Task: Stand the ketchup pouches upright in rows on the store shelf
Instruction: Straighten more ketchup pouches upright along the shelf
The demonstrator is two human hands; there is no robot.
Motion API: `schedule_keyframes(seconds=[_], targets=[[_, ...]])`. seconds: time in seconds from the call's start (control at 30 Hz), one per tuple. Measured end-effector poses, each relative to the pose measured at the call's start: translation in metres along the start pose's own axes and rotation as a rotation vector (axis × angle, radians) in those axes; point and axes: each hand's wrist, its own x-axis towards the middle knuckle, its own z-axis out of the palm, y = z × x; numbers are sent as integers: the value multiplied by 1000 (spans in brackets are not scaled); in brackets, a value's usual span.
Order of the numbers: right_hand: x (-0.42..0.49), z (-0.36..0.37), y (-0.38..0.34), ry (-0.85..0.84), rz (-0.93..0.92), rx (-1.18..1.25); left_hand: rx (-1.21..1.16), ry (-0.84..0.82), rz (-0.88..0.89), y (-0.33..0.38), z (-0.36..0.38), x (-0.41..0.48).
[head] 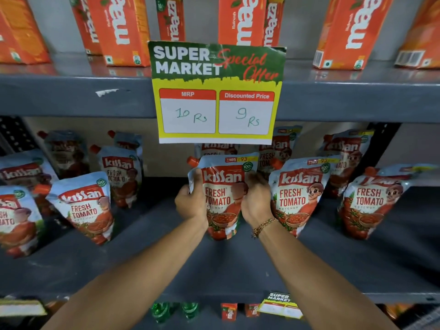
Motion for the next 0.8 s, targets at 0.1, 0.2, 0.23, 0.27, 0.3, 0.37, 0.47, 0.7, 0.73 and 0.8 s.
schedule_keyframes(seconds=[0.1,0.2,0.23,0.27,0.3,0.37,0.47,0.7,0.73,0.8], targets=[[-3,0,-5,11,14,-46,4,11,5,2,-2,-8],[-4,-1,-7,16,30,-161,23,40,29,4,-2,-15],[-4,-2,-7,34,32,-203,29,42,34,4,-3,-17],[-4,-3,-6,48,42,-226,34,39,36,4,-3,-17],[-4,-4,-4,49,56,-215,33,36,35,4,-3,-17],[-5,-7,4,56,101,-200,26,35,33,6,-5,-21],[-14,-13,14,139,164,-277,28,54,-8,7,-9,-29],[-60,-17,52,445,39,-615,-88,259,-145,-15,-43,-22],[-67,-13,57,398,69,-601,-87,251,-153,-17,-48,-17],[-75,3,67,261,82,-525,-73,221,-138,-16,-60,-8]])
